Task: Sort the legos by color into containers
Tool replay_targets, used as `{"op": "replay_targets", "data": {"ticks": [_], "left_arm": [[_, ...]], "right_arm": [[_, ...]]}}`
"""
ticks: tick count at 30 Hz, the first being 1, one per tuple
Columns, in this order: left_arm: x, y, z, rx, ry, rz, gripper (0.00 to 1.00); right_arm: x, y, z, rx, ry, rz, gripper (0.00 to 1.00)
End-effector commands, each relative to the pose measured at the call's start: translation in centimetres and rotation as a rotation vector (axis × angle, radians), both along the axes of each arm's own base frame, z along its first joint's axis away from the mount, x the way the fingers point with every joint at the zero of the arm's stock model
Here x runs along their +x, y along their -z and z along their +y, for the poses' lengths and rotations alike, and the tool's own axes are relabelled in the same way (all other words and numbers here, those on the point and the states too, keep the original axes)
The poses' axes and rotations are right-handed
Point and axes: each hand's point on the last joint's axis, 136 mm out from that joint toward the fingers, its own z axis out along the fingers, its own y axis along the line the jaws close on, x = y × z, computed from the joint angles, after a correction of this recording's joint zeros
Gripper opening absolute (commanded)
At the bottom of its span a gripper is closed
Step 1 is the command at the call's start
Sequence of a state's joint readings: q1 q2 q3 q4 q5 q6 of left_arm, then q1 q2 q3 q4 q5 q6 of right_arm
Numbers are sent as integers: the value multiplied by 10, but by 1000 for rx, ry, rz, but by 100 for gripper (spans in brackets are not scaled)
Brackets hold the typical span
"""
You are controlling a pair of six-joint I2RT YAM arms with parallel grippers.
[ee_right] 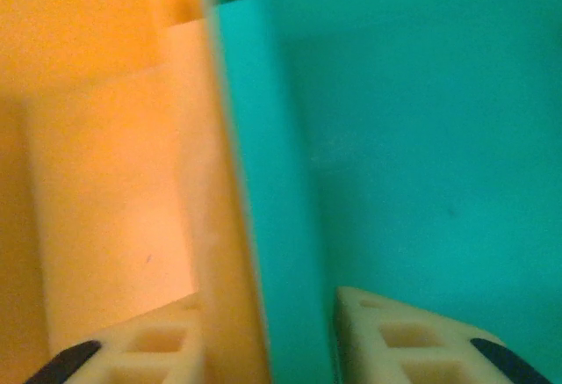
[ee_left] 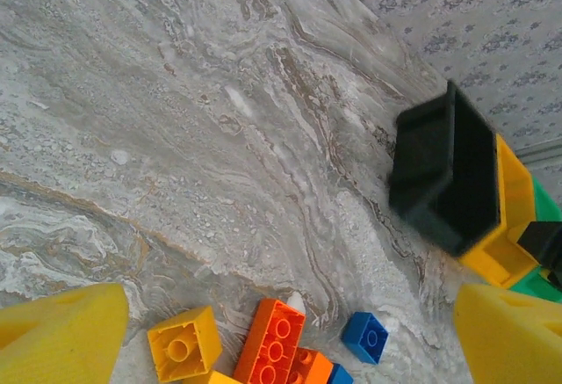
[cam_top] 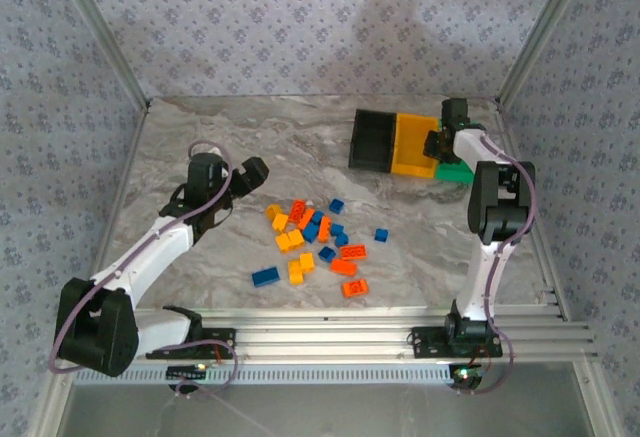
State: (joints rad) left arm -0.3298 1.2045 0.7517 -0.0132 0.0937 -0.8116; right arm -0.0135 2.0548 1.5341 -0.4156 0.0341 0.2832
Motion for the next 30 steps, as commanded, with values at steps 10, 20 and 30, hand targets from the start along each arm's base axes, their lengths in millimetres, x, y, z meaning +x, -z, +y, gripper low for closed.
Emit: {"op": "replay_targets", "data": {"ticks": [10, 20, 30], "left_arm": [[-23, 14, -3, 12, 33, 45, 94], [-55, 10, 13, 14, 6, 27, 95], [-82, 8, 24, 13, 4, 6, 96]], "right_arm": [[-22, 6, 113, 39, -165, 13, 0], [-53, 21, 204, -28, -248, 56, 0], [-100, 40, 249, -73, -338, 110, 0]]}}
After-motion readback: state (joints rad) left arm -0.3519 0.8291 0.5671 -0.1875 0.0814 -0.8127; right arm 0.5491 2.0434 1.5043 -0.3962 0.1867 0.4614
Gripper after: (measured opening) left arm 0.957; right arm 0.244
